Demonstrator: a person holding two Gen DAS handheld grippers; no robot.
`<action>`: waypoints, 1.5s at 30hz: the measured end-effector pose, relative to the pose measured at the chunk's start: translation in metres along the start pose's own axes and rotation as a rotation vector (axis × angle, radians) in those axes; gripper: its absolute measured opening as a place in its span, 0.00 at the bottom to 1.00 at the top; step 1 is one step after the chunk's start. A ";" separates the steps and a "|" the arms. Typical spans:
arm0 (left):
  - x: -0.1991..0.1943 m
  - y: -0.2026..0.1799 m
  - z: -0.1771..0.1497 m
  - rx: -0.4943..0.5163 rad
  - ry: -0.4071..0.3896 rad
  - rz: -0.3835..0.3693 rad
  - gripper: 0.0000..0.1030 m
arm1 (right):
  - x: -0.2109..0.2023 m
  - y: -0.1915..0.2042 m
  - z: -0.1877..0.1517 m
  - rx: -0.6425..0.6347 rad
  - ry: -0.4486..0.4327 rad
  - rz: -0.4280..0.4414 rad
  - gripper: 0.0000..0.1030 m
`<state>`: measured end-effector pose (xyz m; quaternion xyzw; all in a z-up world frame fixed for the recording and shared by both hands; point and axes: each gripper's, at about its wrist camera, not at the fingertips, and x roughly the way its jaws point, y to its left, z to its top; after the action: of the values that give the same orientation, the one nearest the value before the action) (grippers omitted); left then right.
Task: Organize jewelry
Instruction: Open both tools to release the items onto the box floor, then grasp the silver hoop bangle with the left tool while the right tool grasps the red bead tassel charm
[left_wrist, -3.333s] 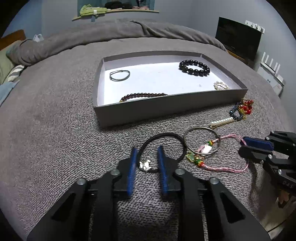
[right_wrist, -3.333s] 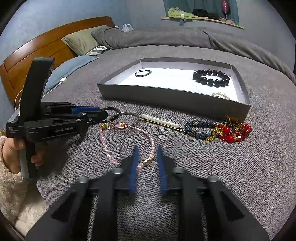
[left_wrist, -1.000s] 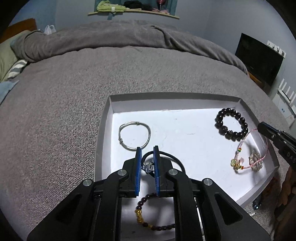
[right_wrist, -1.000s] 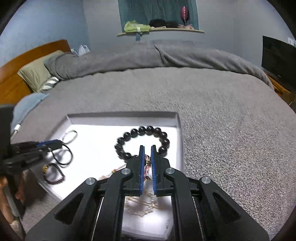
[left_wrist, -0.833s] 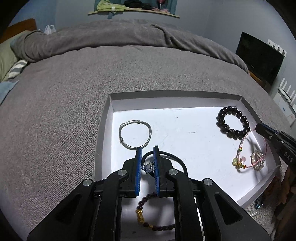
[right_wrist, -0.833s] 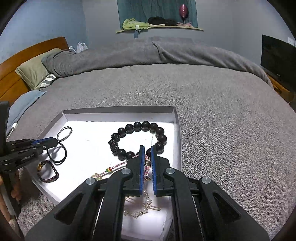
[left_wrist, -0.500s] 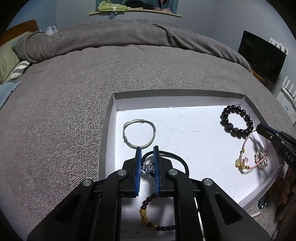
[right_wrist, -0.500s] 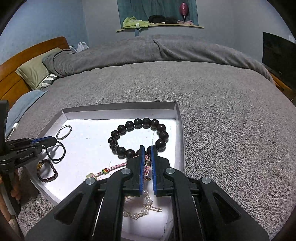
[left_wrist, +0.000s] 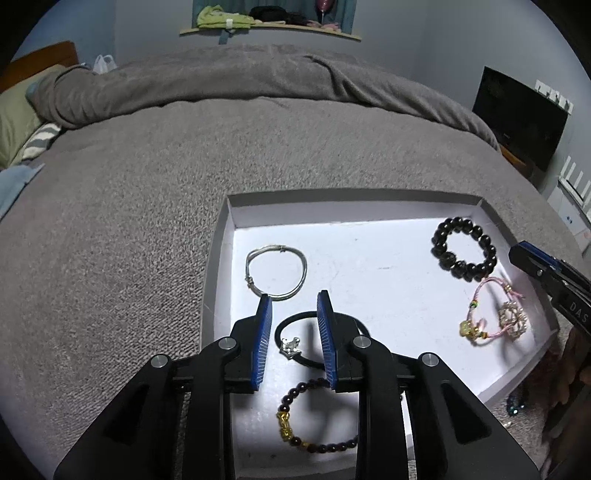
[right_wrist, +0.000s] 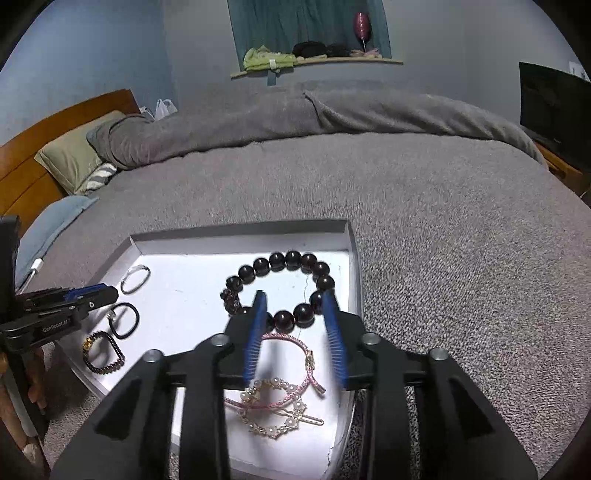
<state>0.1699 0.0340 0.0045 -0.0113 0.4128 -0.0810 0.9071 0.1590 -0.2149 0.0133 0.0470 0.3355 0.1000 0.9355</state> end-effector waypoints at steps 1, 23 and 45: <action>-0.002 0.000 0.000 -0.002 -0.006 -0.002 0.33 | -0.002 0.000 0.001 0.001 -0.008 0.001 0.42; -0.023 -0.006 0.000 -0.004 -0.063 0.062 0.85 | -0.044 -0.009 0.006 0.092 -0.096 0.025 0.95; -0.063 -0.020 -0.031 0.026 -0.119 0.136 0.91 | -0.072 -0.032 -0.016 0.206 -0.089 0.021 0.95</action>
<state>0.1031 0.0254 0.0327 0.0239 0.3570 -0.0237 0.9335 0.0995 -0.2616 0.0399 0.1507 0.3018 0.0724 0.9386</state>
